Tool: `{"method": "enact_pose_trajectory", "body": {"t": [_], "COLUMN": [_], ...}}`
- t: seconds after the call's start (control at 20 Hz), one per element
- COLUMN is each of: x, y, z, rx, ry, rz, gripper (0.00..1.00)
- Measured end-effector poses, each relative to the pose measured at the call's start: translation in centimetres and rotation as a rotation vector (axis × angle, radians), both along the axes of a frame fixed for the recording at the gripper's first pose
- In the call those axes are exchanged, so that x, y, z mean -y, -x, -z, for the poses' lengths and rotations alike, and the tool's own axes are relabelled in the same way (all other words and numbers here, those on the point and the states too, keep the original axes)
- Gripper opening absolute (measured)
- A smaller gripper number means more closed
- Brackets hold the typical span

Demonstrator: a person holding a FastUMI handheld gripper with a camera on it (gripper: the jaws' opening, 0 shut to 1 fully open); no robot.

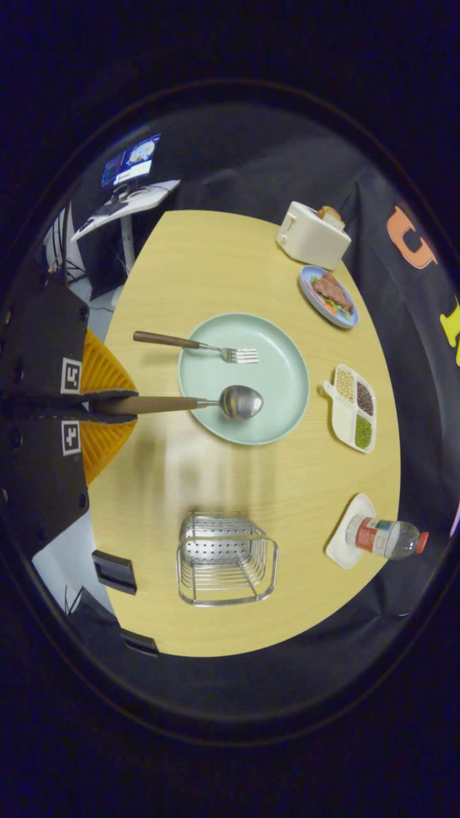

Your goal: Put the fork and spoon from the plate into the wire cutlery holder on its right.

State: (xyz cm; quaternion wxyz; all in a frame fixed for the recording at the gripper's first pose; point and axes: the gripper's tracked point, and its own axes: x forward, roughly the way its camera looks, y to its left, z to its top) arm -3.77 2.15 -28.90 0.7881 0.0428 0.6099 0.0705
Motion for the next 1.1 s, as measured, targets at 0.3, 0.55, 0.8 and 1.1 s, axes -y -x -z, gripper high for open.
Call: {"method": "enact_pose_trajectory", "body": {"t": [0.3, 0.55, 0.8, 1.1], "x": [6.4, 12.5, 14.1, 15.4], "y": [1.9, 3.5, 3.0, 1.4], "z": [-6.6, -8.5, -7.1, -4.0], "rx": [0.042, -0.023, -0.117, -0.201], "ry": [-0.015, 0.065, 0.079, 0.104], "rz": [0.067, 0.112, 0.141, 0.218], "gripper": [0.0, 0.0, 0.0, 0.0]}}
